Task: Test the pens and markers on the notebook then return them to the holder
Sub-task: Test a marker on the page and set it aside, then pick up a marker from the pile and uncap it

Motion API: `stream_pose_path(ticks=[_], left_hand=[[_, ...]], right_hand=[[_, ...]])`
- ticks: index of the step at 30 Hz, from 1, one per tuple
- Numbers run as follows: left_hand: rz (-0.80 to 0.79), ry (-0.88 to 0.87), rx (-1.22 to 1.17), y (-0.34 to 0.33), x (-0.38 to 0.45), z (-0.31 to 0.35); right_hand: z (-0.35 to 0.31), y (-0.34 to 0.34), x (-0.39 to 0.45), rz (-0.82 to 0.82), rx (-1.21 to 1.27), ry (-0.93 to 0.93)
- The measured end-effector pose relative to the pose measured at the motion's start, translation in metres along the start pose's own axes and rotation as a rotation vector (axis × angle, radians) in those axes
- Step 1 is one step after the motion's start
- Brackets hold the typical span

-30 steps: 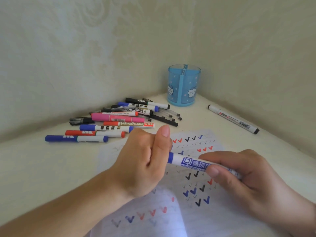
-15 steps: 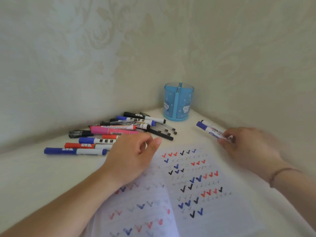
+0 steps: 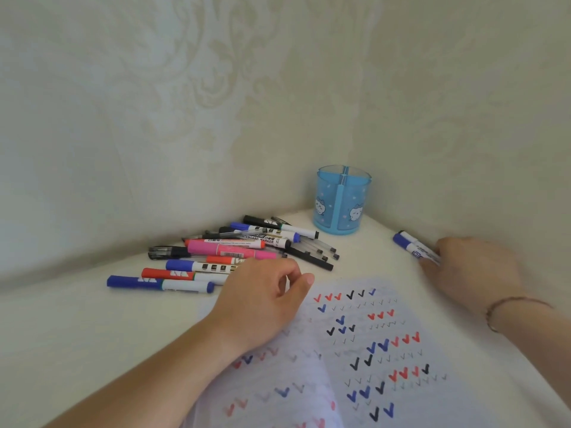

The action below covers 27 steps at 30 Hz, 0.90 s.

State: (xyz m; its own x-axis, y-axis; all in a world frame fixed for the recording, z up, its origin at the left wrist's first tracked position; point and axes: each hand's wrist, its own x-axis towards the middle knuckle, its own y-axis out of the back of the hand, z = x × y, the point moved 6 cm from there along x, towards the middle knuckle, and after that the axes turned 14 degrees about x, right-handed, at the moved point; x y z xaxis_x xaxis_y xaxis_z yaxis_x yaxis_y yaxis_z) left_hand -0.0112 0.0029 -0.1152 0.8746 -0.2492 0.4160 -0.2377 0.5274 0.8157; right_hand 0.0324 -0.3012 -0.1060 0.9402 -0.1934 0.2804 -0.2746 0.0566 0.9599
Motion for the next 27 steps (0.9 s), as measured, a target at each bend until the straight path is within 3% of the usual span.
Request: stream_pose_path(ticks=[5, 9, 16, 19, 22, 25, 27], left_hand=[[-0.128, -0.169, 0.031, -0.002, -0.005, 0.013], [-0.261, -0.359, 0.100, -0.001, -0.013, 0.026], [-0.292, -0.399, 0.120, 0.002, -0.016, 0.027], [-0.139, -0.471, 0.145, 0.009, -0.016, 0.032], [0.150, -0.449, 0.157, 0.018, -0.009, 0.031], [0.415, -0.238, 0.184, 0.036, -0.004, 0.020], [0.430, -0.184, 0.258, 0.040, -0.003, 0.019]], right_hand=[[-0.061, 0.029, -0.002, 0.023, 0.084, 0.170], [-0.146, 0.029, 0.004, -0.144, 0.292, 0.366], [-0.186, -0.007, 0.034, -0.160, 0.292, 0.354], [-0.170, 0.011, 0.029, -0.055, 0.306, 0.361], [-0.138, 0.040, 0.009, 0.050, 0.378, 0.366], [-0.104, 0.069, -0.035, 0.120, 0.655, 0.469], [-0.082, 0.081, -0.067, 0.136, 0.937, 0.506]])
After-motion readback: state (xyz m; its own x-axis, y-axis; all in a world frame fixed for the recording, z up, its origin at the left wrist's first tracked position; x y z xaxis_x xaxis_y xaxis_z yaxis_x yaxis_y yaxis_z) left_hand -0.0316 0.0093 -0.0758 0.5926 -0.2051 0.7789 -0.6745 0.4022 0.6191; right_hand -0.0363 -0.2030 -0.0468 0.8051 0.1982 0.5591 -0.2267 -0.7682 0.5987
